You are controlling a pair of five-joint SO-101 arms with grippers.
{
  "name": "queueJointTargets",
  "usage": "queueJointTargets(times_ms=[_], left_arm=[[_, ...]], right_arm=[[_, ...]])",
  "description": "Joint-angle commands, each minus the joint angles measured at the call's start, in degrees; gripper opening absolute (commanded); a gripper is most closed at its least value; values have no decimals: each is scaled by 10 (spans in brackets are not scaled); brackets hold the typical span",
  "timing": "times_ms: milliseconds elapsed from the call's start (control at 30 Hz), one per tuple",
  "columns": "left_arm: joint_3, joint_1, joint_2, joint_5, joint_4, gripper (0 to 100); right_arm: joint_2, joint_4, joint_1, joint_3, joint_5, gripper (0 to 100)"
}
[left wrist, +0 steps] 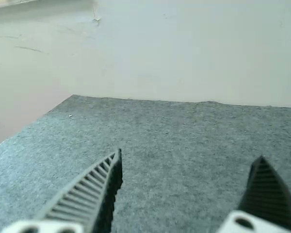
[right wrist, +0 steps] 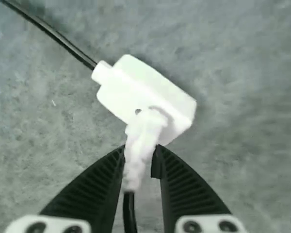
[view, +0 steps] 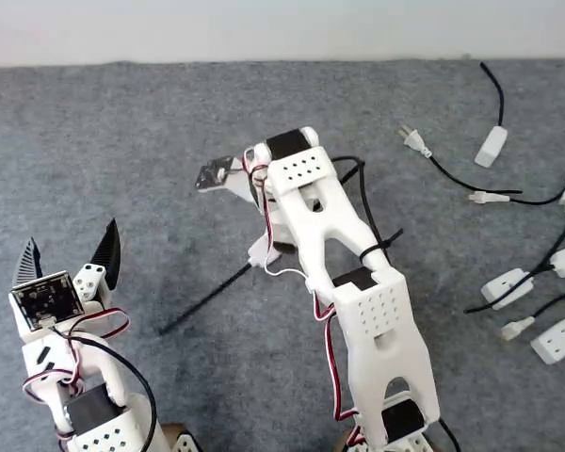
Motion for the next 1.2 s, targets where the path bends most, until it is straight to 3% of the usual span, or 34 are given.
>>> queueJointTargets(times_ms=[0,767,933,1167], left_arm=[[-5,-2,-4,4,1,397],[-5,-1,-4,3,1,397],[-5,-1,-4,3,1,397],[-5,-1,-4,3,1,397]], right_arm=[[-40,8,-4,-46,-7,87],[-42,23,-22,-82,-33,89],[-40,15,-44,-102,-111,87],[-38,15,-55,-103,-164,87]])
